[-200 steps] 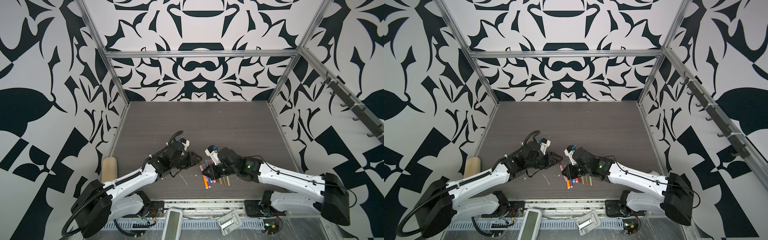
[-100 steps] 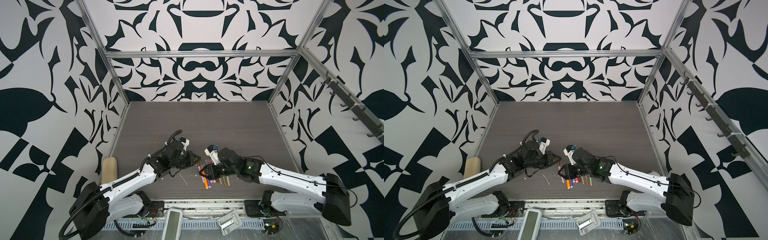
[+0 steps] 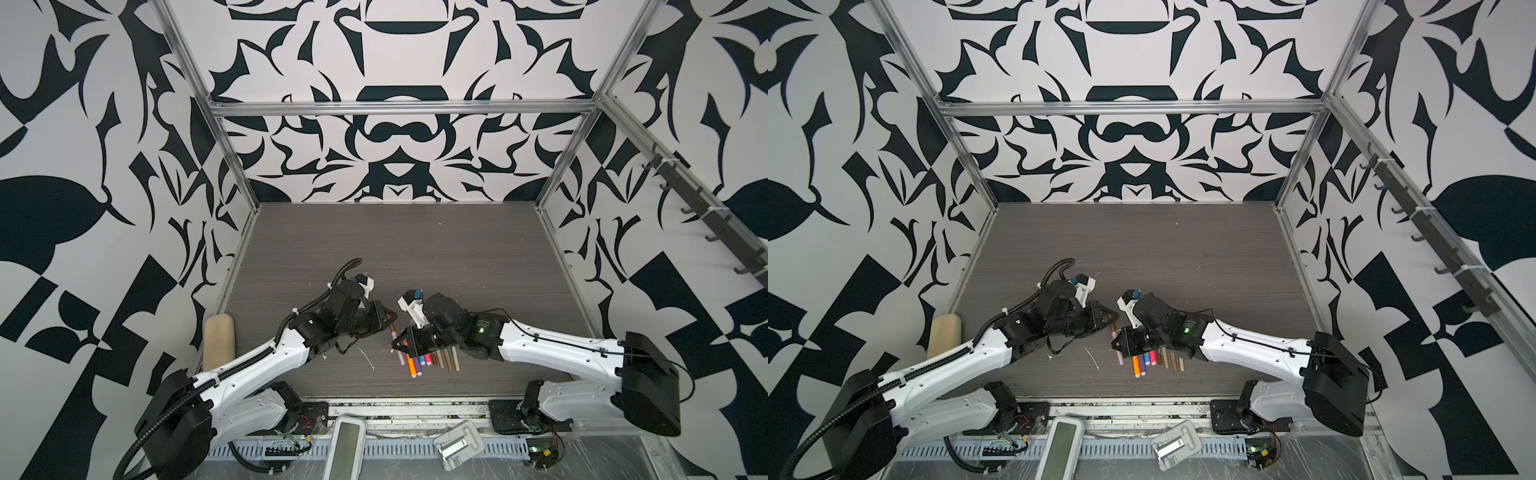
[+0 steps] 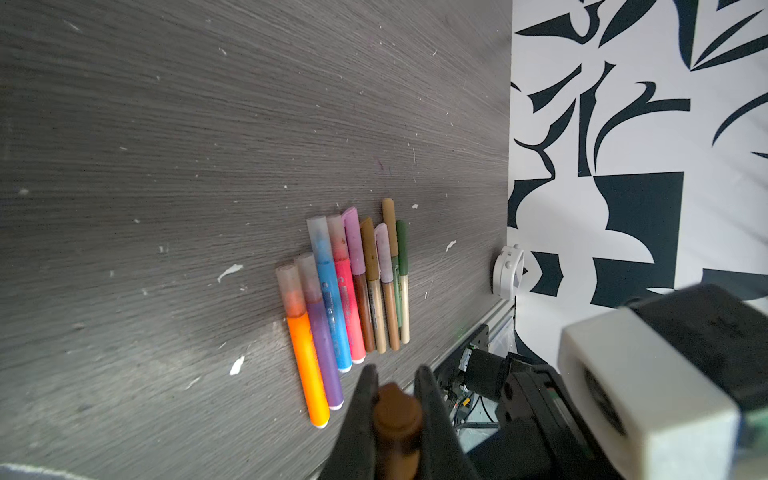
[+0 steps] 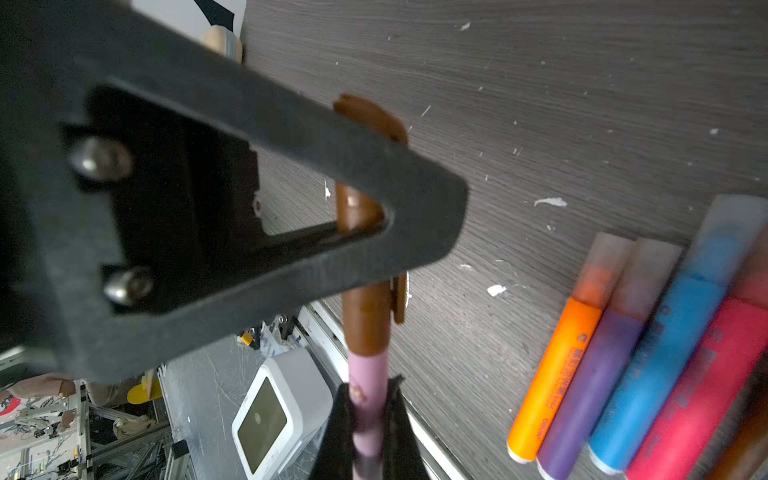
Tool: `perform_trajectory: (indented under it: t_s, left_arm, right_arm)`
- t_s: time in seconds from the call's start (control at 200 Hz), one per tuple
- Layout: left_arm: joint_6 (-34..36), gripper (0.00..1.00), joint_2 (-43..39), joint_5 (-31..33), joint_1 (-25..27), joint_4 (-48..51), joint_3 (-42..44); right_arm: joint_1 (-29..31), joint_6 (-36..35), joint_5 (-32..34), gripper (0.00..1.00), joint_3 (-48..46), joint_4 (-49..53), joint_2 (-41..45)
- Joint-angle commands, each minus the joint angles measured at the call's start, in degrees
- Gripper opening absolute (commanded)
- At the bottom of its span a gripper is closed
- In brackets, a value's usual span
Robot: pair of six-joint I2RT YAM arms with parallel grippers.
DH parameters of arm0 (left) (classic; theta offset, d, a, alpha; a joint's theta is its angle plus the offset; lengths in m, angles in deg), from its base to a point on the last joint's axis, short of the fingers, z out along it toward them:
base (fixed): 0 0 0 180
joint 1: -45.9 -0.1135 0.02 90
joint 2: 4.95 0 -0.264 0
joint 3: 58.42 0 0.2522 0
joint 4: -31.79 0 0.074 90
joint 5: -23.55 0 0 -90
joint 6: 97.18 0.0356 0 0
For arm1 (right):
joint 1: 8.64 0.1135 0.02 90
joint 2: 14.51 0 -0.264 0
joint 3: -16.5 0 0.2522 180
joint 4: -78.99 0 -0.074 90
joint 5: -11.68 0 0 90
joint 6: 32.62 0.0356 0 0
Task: Open the pen caps
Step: 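Grasp the brown cap with the left gripper beside the right gripper, then pull the brown cap off with the left gripper while the right gripper holds the pen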
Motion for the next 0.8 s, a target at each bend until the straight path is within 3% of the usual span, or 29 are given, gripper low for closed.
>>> perform_trajectory:
  t_s: [0.0,0.12,0.23,0.435,0.59,0.73,0.795]
  left_arm:
    - [5.9,0.0,2.5,1.3,-9.1,5.1,-7.1]
    - [11.2,0.0,7.6,-0.2,-20.3,10.1,-15.2]
    - [12.2,0.0,13.7,-6.0,-25.9,9.6,-19.4]
    - [16.9,0.0,19.6,-1.8,-26.2,12.7,-21.7]
    - [18.8,0.0,28.1,-3.1,-26.2,11.6,-22.3]
    - [19.7,0.0,39.4,-5.1,-25.4,11.7,-26.5]
    - [20.9,0.0,43.1,-3.0,-24.0,13.6,-29.2]
  right_arm:
    - [1.4,1.7,0.4,0.0,-1.9,1.0,3.8]
    - [2.7,3.6,0.3,0.0,-6.0,0.4,6.4]
    - [2.9,3.6,1.1,0.0,-7.3,2.2,9.0]
    - [-0.6,-0.1,2.7,0.0,-4.1,8.0,11.2]
    - [-11.2,-3.0,2.3,0.0,-3.3,14.6,14.4]
    - [-20.7,-8.7,9.9,0.0,-1.0,24.5,16.7]
    - [-24.5,-11.0,12.2,0.0,0.3,26.5,15.8]
